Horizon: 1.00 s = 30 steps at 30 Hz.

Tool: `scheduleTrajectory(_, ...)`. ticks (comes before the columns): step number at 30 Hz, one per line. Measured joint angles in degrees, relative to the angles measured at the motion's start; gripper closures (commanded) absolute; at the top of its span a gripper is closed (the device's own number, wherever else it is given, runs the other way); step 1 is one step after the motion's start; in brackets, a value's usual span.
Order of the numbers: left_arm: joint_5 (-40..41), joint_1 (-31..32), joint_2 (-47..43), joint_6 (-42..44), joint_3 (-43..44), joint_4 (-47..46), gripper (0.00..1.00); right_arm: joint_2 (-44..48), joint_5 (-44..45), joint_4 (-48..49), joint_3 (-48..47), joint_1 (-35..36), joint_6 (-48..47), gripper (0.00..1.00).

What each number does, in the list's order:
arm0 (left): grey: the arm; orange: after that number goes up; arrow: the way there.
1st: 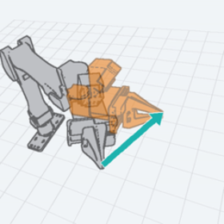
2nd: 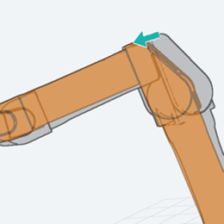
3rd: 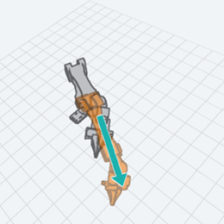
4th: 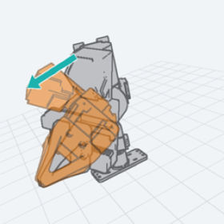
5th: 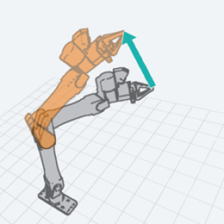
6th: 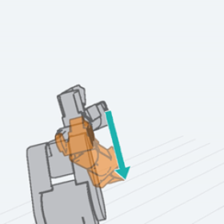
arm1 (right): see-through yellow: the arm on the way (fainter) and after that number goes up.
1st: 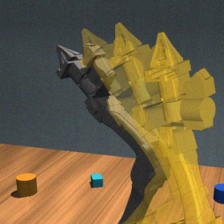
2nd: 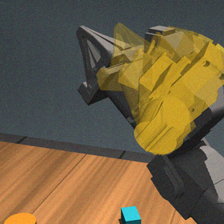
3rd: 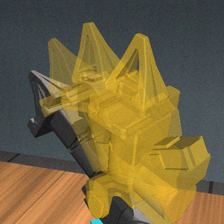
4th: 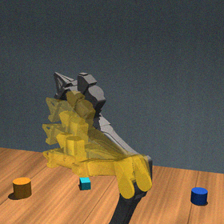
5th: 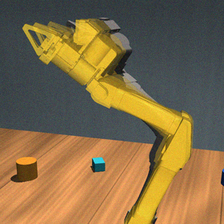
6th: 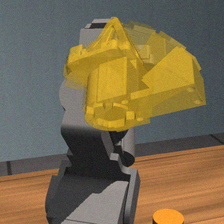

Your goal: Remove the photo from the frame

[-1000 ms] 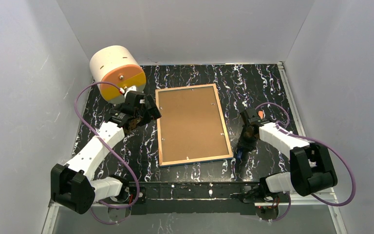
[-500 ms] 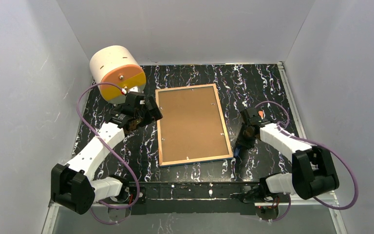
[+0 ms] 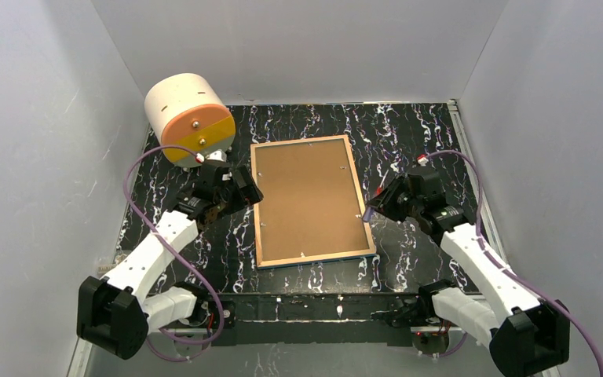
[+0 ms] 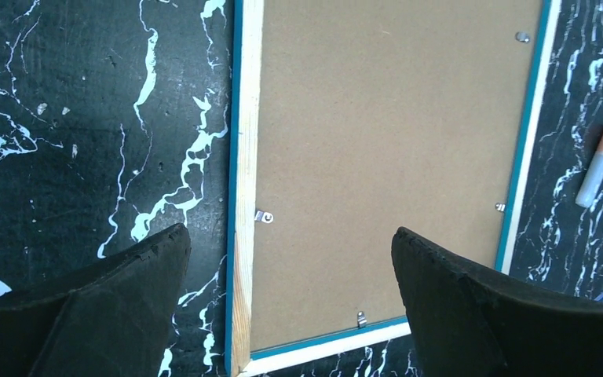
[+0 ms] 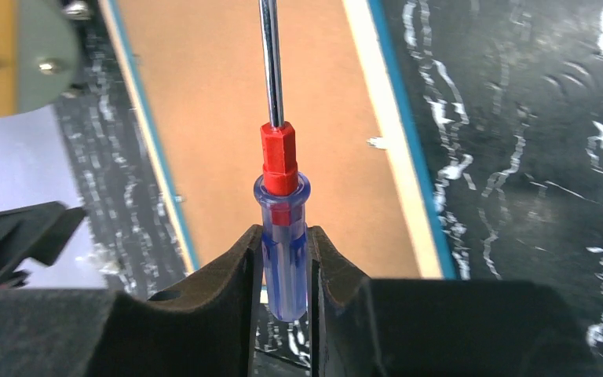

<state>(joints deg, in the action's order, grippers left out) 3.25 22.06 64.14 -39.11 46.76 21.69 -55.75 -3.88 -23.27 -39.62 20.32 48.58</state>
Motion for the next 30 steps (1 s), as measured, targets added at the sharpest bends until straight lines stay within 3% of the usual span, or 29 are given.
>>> scheduleTrajectory(9,-3.0,-0.1,-4.8,-1.6,-4.2,-4.2,0.02,2.4,-14.1,11.7,0.0,0.0,2.0,0.99)
scheduleTrajectory(18,-7.1,-0.2,-4.9,-1.4,-4.6,-7.1,0.02,-8.0,-37.1,18.1,-2.4,0.3,-3.5,0.99)
scheduleTrajectory(25,-17.1,-1.0,-3.3,0.7,-2.1,-11.0,0.02,-10.6,-49.2,17.0,-4.3,1.4,-11.1,0.99)
scheduleTrajectory(30,-28.2,-1.1,-1.3,-1.2,-1.6,-20.5,0.02,-10.6,-55.1,16.9,-5.2,3.1,-14.9,0.99)
